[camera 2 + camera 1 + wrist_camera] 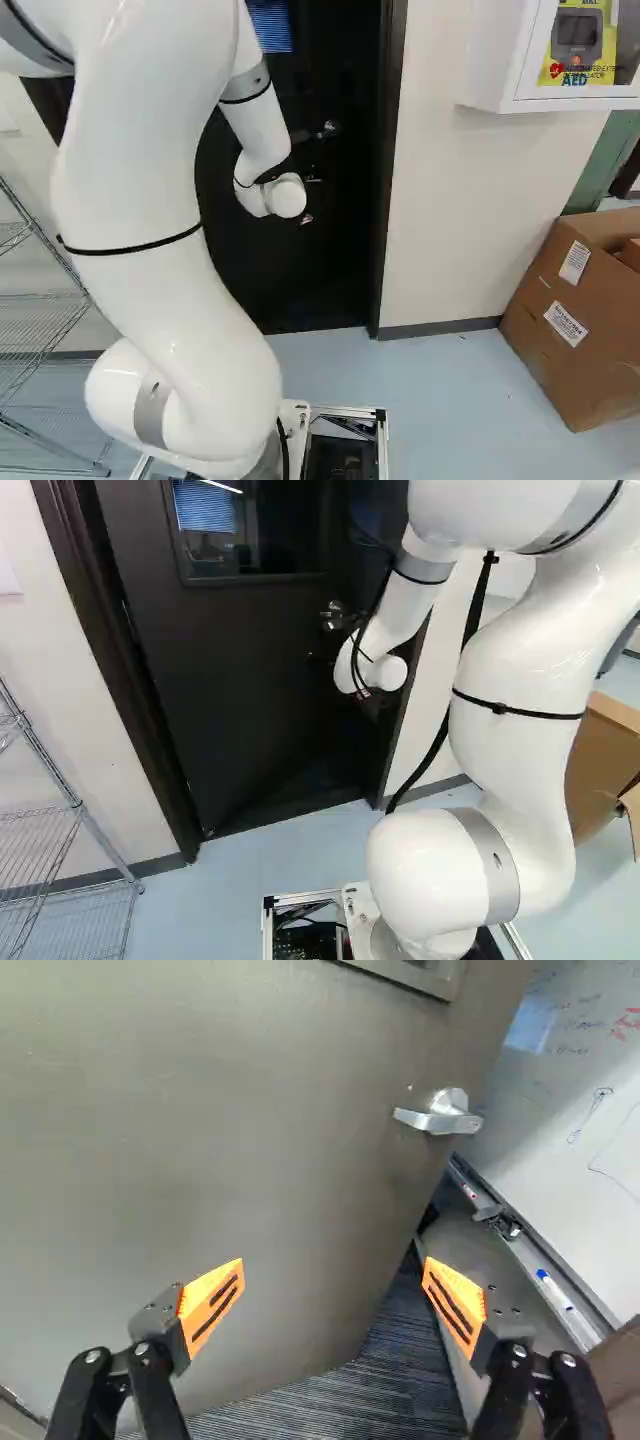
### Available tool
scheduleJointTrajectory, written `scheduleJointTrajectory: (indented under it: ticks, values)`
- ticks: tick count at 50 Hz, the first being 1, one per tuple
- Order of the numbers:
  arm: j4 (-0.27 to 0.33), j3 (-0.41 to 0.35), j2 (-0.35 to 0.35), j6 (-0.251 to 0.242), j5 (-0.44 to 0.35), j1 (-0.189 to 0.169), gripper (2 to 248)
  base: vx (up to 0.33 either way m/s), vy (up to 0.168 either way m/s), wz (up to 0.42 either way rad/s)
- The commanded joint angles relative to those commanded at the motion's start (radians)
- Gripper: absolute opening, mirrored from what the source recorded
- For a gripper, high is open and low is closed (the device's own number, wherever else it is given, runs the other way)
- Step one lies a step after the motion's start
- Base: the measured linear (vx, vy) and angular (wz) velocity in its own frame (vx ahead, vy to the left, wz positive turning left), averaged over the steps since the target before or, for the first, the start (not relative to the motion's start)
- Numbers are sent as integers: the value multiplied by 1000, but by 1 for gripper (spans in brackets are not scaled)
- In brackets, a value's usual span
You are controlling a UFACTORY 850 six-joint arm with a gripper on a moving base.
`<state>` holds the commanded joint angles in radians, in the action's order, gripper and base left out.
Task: Open the door and move inside
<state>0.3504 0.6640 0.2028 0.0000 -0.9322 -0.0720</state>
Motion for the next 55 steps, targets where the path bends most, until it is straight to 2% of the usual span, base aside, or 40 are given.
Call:
scheduleJointTrajectory:
  ticks: [46,55]
  values:
    - [-173,-205,-190,0,0,-115,247,0,0,0]
    - [-190,-244,-229,0,0,-140,247,0,0,0]
